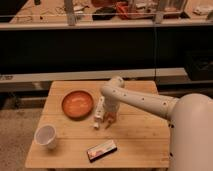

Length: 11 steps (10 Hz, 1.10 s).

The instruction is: Drag the pepper across the table

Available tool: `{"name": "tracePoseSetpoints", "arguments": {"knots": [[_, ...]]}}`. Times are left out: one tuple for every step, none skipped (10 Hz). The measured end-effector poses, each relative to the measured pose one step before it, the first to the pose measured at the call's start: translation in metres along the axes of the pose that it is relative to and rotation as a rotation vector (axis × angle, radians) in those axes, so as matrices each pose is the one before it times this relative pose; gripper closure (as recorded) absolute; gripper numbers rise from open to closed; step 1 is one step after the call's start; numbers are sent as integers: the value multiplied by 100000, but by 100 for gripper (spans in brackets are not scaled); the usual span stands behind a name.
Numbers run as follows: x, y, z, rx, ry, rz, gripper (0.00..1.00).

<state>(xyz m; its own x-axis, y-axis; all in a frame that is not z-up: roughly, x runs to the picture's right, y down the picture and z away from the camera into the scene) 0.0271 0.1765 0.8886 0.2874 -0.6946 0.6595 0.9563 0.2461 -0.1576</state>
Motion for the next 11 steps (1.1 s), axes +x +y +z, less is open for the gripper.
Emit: {"name": "tracePoseSetpoints", "arguments": {"knots": [[165,-695,193,161,97,-1230,100],[-17,-321,66,-92,51,-817,100],[22,229,-186,36,-68,347,100],[-45,-97,-98,-158,-72,-206,100],[43,10,-6,61,19,48,100],[257,-756,278,403,-121,-1156,100],[10,-295,166,-288,212,-963,100],[5,151,-181,202,-129,317,100],[-20,-8,-203,-103,-91,-20,100],[43,83,-15,27,14,173,100],[33,-151,38,35,-112,-234,100]]}}
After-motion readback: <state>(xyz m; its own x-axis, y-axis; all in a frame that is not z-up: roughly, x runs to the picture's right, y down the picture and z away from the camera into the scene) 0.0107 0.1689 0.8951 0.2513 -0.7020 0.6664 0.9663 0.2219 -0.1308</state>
